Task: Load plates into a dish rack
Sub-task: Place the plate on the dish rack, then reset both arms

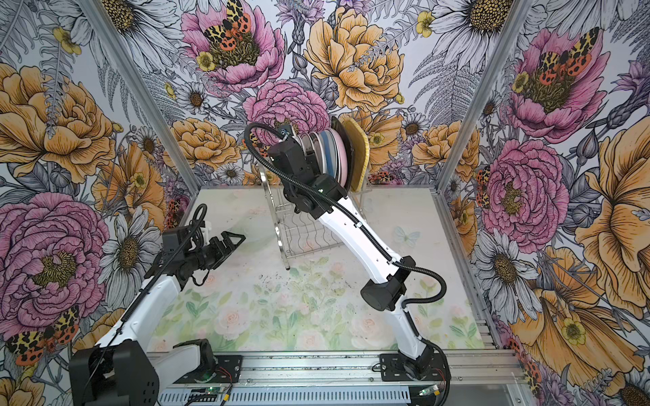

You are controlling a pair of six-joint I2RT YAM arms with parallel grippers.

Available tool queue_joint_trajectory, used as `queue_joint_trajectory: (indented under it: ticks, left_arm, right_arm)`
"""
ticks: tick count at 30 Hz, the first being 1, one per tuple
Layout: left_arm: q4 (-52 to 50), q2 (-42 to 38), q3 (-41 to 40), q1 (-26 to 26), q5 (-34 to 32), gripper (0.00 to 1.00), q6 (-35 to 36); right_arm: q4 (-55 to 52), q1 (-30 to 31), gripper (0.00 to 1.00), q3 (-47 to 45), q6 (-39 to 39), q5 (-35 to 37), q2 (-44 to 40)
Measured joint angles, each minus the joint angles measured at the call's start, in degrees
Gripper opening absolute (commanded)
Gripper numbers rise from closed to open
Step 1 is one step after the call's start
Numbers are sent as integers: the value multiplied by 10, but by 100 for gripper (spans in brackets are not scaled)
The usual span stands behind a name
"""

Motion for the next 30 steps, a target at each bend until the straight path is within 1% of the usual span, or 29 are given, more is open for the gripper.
queue_joint_trajectory:
  ticks: [2,6,9,15,24,27,30]
  left_arm:
    - [0,0,0,0,0,99,0]
    - [0,0,0,-6,-4,99,5]
    - [-1,-2,0,-16,-13,99,10]
    - [-2,-16,1,-37,-33,99,25]
    - [-3,-30,8,-58,-73,99,47]
    - [-3,-31,8,-63,-91,99,54]
    - [-2,-39,8,-70,-111,99,63]
  right_arm:
    - [1,5,59,-10,0,0,-12]
    - [1,13,65,-40,1,0,-40]
    - [2,18,67,-80,7,-6,-73]
    - [3,21,72,-197,36,-40,-170]
    - [6,17,78,-398,82,-98,-332]
    - [12,8,79,-469,95,-115,-375]
    - [20,-15,79,-542,107,-137,-412]
